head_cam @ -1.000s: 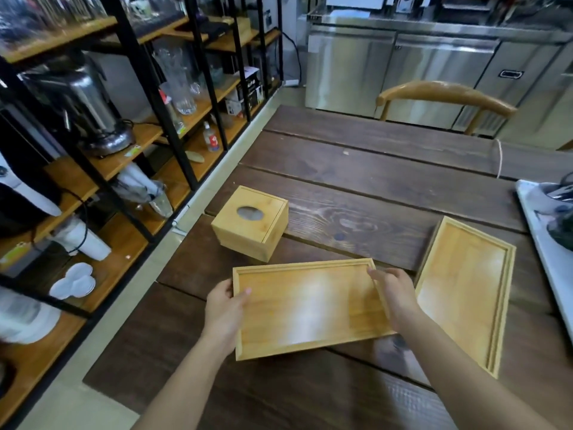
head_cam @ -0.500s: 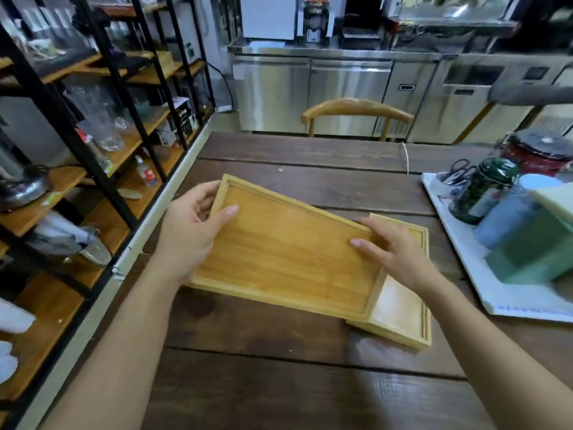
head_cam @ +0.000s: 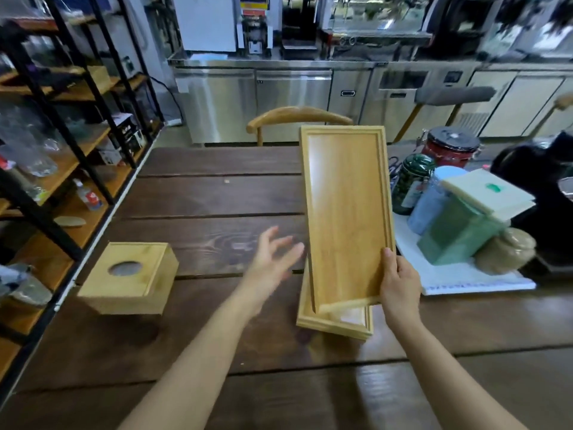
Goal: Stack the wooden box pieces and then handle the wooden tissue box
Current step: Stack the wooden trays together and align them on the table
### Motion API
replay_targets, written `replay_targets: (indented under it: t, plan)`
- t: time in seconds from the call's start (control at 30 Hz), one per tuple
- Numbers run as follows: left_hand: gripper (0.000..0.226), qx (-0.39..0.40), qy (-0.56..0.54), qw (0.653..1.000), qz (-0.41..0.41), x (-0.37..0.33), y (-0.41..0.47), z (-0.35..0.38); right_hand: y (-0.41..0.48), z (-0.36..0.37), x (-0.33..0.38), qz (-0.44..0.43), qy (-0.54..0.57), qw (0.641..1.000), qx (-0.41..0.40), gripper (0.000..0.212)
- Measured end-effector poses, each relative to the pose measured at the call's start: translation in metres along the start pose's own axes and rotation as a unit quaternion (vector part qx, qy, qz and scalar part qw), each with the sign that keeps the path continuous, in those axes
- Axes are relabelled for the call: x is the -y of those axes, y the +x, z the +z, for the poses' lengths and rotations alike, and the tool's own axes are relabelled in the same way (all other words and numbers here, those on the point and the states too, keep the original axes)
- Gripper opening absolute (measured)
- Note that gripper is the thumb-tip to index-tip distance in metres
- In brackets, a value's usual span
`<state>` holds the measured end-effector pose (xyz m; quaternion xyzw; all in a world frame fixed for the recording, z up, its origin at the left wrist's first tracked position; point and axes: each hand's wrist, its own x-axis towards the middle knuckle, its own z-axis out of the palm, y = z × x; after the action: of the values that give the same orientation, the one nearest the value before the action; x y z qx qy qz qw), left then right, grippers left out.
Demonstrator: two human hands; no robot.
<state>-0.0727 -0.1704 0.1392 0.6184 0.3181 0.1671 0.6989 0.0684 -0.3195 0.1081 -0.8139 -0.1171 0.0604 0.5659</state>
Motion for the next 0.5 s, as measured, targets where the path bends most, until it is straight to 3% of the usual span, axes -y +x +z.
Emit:
replay_targets:
  t: [0.07, 0.17, 0.33, 0.5]
  plan:
    - [0.066, 0.014, 0.001, 1.000, 0.023, 0.016, -0.002, 0.036, -0.001, 0.001, -0.008, 0.015, -0.006, 1.000, -0.005, 0.038]
    - [0.053, -0.025, 0.025, 0.998, 0.053, 0.032, 0.008, 0.058, -0.002, 0.000, -0.017, 0.009, -0.044, 0.999, 0.017, 0.037]
    - [0.042, -0.014, 0.088, 0.996, -0.001, 0.050, 0.028, 0.058, 0.000, -0.002, -0.033, -0.002, -0.110, 0.992, 0.065, 0.039]
    - [0.039, -0.039, 0.127, 0.990, -0.045, 0.072, 0.041, 0.060, 0.003, 0.007, -0.052, -0.014, -0.168, 0.985, 0.045, 0.035]
